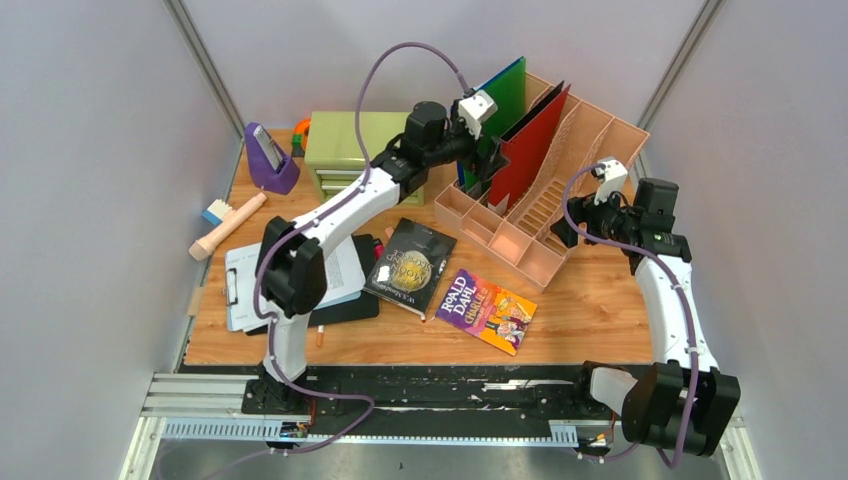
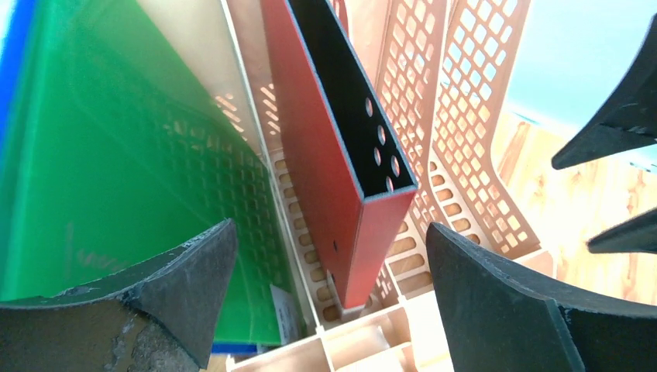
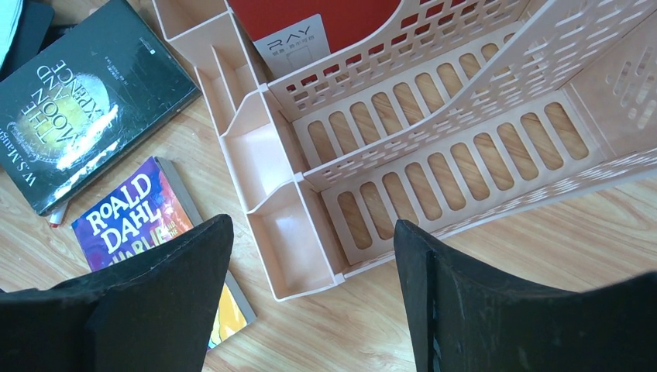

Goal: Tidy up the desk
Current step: Place the folder in the storage box.

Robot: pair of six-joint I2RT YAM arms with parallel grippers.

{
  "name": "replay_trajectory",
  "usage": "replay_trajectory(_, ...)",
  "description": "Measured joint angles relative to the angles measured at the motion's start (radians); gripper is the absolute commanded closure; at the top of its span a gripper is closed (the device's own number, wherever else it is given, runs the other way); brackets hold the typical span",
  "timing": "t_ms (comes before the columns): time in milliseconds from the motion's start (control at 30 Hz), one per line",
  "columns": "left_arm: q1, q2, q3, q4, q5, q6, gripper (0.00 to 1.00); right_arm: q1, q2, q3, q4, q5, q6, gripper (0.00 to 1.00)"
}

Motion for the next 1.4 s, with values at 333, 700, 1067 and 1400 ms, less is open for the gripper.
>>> replay_trajectory(333,0.0,-0.303,-0.224,-0.134,-0.05,0.027,0.0,0.019,-0.008,-0.003,-0.001,-0.018,-0.016,0.21)
replay_trajectory(700,0.0,-0.626,-0.578,-0.372,-0.142,0.259,0.0,0.056,-0.058,-0.011,-0.085,-0.172,-0.1,0.16)
replay_trajectory(1067,0.0,-0.792,-0.784,-0.552,-0.36,0.474,0.0,0.469,-0.132,-0.031,-0.166,-0.039,-0.224,0.16)
replay_trajectory(1400,0.001,-0.819,-0.843,-0.638,-0.344,0.539,0.0,0.62,0.11,-0.08,-0.158,0.085,-0.262,0.16)
